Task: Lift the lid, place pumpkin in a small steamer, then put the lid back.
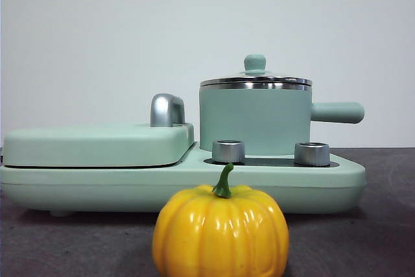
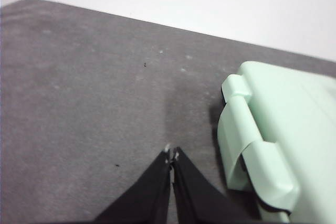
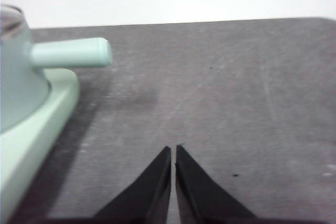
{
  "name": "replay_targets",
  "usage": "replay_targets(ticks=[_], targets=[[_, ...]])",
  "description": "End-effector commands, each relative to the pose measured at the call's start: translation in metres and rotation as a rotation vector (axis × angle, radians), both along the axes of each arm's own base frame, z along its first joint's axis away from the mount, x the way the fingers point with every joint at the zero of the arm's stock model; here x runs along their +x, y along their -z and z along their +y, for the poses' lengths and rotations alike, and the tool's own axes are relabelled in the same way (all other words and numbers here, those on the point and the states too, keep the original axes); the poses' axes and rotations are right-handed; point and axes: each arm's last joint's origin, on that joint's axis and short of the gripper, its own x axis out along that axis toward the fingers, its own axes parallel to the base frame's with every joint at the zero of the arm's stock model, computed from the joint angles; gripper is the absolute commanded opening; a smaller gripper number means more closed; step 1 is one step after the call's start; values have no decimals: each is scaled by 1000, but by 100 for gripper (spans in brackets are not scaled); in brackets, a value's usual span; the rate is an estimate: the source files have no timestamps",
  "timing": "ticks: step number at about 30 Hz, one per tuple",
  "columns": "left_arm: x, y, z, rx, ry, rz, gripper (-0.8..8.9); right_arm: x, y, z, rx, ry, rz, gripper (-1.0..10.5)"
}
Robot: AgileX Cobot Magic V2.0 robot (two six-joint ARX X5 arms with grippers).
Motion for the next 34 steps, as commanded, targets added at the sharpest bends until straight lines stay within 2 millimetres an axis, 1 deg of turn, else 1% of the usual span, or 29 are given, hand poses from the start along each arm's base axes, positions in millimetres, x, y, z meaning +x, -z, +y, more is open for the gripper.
replay_targets(ticks=[1, 4, 6, 11, 14, 19, 24, 30, 34], targets=[[1, 6, -2, -115, 34, 24, 9, 0, -1, 2, 121, -40, 0, 14], [1, 2, -5, -154, 126, 4, 10, -2, -8, 4, 190, -101, -6, 13], [0, -3, -6, -189, 162, -4, 10, -3, -15, 4, 227, -108, -17, 13], [-4, -21, -9, -256, 201, -35, 9, -12, -45, 5, 276, -108, -45, 13], [-7, -38, -11, -262, 250, -58, 10, -21, -68, 5, 278, -119, -59, 13], [-13, -67, -14, -268, 351, -47, 10, -34, -106, 8, 284, -199, -58, 13], [-16, -100, -17, -270, 466, -15, 10, -40, -142, 11, 286, -316, 3, 13], [-16, -138, -21, -262, 610, 9, 10, -37, -174, 15, 269, -461, 103, 14], [-14, -158, -23, -266, 684, 23, 10, -33, -188, 17, 269, -558, 152, 14]])
